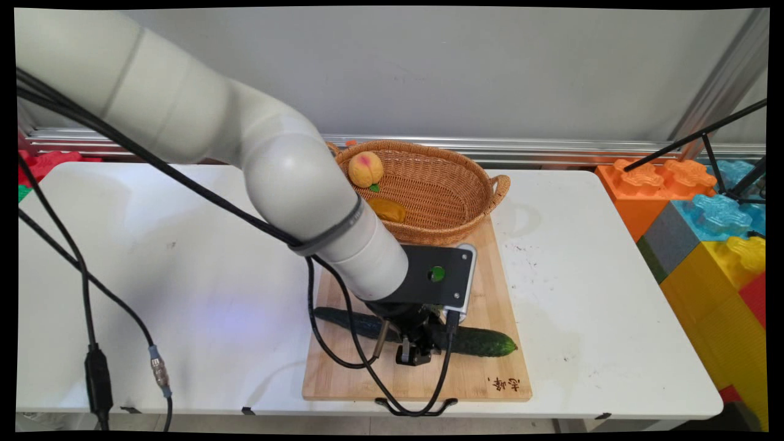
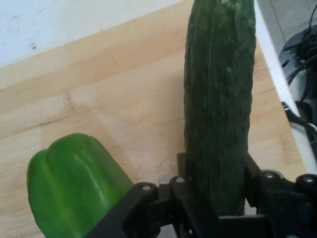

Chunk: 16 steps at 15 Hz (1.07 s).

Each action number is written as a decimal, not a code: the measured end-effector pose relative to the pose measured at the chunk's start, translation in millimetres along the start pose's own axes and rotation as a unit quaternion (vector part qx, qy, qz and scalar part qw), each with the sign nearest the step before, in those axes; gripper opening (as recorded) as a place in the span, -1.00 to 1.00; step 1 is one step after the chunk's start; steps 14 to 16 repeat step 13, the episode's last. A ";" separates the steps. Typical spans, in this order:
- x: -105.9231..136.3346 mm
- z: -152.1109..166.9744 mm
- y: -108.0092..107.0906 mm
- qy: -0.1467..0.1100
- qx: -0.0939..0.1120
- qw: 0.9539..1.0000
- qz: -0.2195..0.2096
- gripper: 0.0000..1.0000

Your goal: Place the picked object on the cutting board

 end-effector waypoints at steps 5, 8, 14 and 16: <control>-6.4 21.6 -1.3 -0.005 0.001 1.000 -0.002 -1.00; -8.4 28.6 -0.2 -0.004 -0.003 1.000 -0.010 1.00; -8.7 32.0 1.4 0.000 -0.011 1.000 -0.022 1.00; -8.7 32.0 1.4 0.000 -0.011 1.000 -0.022 1.00</control>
